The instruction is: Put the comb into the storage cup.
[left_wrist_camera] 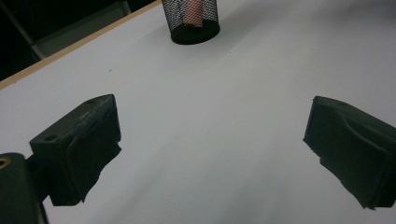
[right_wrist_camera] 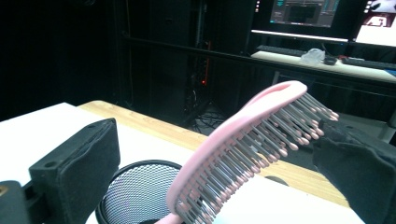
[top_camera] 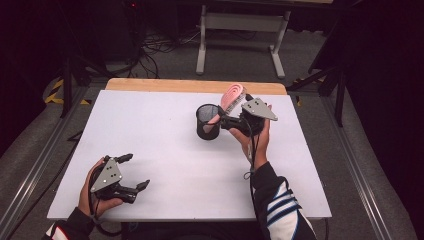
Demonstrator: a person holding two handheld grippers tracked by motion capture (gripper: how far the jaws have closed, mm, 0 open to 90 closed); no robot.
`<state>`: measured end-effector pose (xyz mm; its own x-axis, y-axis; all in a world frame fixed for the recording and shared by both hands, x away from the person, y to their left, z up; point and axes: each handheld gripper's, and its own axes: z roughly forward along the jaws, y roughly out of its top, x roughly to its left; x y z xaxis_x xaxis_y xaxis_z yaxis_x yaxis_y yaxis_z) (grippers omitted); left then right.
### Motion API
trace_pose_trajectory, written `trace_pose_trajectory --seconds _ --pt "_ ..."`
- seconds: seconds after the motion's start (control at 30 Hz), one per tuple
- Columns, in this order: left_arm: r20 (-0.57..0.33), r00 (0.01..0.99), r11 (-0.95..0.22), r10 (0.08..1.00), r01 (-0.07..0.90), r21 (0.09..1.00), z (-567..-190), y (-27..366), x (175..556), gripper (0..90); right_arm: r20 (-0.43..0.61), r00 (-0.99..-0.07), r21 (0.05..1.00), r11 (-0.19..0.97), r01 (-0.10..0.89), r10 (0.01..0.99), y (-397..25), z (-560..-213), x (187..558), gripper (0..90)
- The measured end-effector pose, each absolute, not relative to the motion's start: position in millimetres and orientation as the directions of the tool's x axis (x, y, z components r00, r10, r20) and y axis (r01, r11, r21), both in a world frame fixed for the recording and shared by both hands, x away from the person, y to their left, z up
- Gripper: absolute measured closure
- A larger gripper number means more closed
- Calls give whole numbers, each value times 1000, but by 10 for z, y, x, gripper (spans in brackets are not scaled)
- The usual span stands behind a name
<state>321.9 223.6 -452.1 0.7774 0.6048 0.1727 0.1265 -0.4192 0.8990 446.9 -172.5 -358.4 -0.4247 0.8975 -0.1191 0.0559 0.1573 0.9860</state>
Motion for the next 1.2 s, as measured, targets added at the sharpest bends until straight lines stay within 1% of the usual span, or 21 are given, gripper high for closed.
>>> trace_pose_trajectory --seconds 0.1,0.5,0.67,0.93,1.2 --pt "172 777 -418 605 127 899 -4521 2237 3219 46 -133 -416 984 169 50 899 -1715 -3578 4459 20" --pt "173 777 -419 606 127 899 -4520 2238 3218 46 -136 -404 986 163 34 905 -1731 -3547 4413 23" --pt "173 777 -419 605 127 899 -4519 2238 3218 46 -163 -397 983 185 18 903 -1718 -3530 4370 26" --pt "174 775 -417 607 125 900 -4514 2244 3214 46 -167 -413 982 190 13 895 -1707 -3530 4320 28" --pt "174 775 -417 607 125 900 -4512 2247 3212 46 -196 -413 977 214 -4 890 -1693 -3525 4252 30"
